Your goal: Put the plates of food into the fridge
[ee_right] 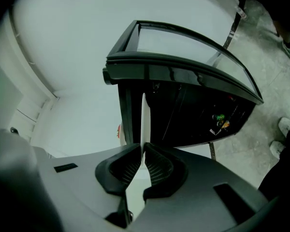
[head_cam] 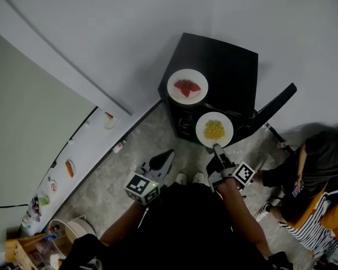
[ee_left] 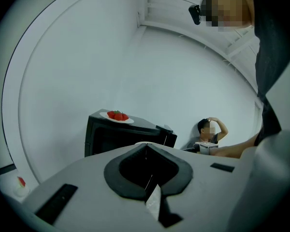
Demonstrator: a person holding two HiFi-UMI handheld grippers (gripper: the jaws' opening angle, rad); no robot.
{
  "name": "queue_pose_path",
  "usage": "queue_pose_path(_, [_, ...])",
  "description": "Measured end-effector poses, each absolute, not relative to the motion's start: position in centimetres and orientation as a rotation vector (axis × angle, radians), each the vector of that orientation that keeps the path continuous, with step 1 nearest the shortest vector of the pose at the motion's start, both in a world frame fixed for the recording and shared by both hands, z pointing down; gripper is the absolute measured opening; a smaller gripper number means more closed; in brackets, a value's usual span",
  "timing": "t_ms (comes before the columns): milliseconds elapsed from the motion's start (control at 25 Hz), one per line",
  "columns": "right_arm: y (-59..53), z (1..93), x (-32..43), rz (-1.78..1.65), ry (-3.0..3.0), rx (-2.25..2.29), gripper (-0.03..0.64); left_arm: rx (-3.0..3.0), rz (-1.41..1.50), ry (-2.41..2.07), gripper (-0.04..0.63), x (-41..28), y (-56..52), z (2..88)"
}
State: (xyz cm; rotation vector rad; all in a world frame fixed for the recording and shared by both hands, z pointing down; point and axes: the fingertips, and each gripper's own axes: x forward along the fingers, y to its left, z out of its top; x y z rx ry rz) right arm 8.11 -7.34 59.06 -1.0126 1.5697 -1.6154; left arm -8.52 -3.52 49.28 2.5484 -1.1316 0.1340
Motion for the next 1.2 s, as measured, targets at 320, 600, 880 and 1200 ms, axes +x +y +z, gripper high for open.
queue_pose_path(320, [-9.4,62.8,9.5,-1.608,1.495,-1.071,0.043,2.544,0.157,-1.128,0.025,-8.2,-4.5,49.9])
queue_pose_path(600, [-11.2,64.5,9.7,-1.625,1.46,-1.094,0.043,2.544,0.164,-1.138,0.023,-7.8,-5.7,49.8])
queue_pose_path(880, [-13.3,65.5,10.2,-1.601,1.426,-1.128,0.043,2.545,0.169,-1.133,0.025,-7.4,-7.1,49.9])
queue_pose_path(1200, [-14.8,67.1,10.7,-1.606,1.373,-1.174,0.043,2.562,0.172,-1.116,0.025,-7.1,-7.9,49.7])
